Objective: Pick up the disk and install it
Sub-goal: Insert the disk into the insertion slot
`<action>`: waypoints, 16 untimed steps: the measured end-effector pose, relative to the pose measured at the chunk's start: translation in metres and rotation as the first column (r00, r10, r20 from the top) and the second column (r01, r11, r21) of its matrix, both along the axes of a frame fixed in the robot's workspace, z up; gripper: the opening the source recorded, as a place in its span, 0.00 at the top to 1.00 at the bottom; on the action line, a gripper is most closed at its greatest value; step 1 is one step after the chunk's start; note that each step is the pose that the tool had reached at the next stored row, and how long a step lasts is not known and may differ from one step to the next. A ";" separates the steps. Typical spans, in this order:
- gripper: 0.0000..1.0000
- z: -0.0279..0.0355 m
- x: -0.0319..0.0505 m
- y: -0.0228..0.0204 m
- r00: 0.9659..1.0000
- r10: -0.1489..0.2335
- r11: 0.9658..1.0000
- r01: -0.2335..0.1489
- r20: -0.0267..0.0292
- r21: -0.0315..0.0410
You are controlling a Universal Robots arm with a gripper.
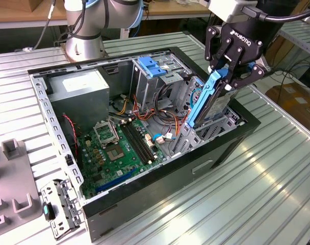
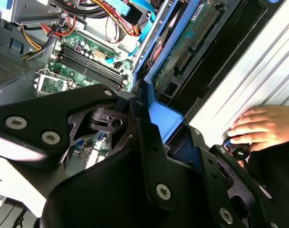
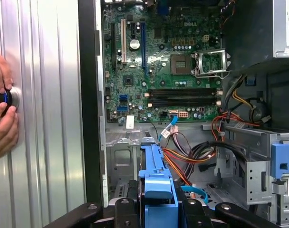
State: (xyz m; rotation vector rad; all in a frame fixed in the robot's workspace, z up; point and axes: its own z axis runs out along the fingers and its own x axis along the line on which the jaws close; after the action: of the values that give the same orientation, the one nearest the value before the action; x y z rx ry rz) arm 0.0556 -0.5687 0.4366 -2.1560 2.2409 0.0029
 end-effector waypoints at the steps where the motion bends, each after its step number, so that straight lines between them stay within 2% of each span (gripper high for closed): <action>1: 0.63 0.0000 0.0000 0.0000 1.000 0.000 1.000 0.000 0.000 0.000; 11: 0.63 -0.0001 0.0000 0.0000 1.000 0.000 1.000 0.000 0.000 0.000; 12: 0.62 -0.0009 0.0000 0.0001 1.000 0.000 1.000 0.000 0.000 0.000; 13: 0.55 -0.0028 0.0000 0.0001 1.000 0.000 1.000 0.000 0.000 0.000; 16: 0.55 -0.0089 0.0000 0.0000 1.000 0.000 1.000 0.000 0.000 0.000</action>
State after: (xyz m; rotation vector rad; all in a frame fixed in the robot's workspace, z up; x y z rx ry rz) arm 0.0556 -0.5687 0.4277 -2.1562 2.2410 0.0026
